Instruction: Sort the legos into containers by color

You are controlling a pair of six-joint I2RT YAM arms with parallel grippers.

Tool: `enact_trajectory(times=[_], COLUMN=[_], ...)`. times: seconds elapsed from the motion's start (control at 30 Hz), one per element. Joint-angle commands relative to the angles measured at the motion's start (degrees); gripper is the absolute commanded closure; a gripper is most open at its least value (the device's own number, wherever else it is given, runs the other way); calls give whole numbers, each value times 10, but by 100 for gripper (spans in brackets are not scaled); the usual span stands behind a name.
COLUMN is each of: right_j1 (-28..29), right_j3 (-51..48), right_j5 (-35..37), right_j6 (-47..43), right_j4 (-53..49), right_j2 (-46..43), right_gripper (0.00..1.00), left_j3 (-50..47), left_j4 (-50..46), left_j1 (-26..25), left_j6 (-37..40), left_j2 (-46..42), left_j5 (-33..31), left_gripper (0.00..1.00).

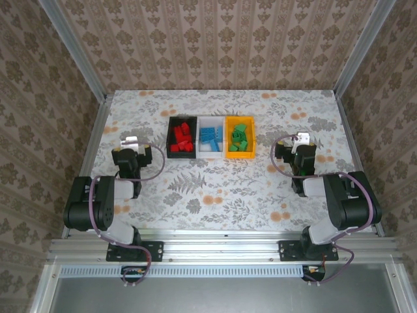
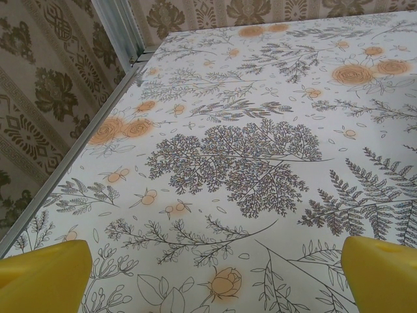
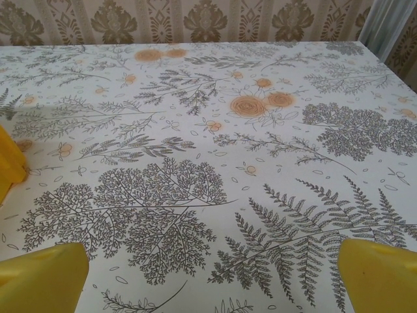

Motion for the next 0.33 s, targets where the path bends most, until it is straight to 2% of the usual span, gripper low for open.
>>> enact_trajectory(times=[0.0, 0.3], right_j1=[3, 3], right_j3=[2, 1], right_j5=[-2, -2], right_j6=[9, 9], right_j4=[-2, -2], right_j2=[-5, -5], right_gripper=[0, 0], left_j3=[10, 8], left_j4=[-7, -5], left_j1=[2, 3], left_j6=[-9, -8], left_j2=[4, 4], left_j5=[10, 11], left_gripper=[0, 0])
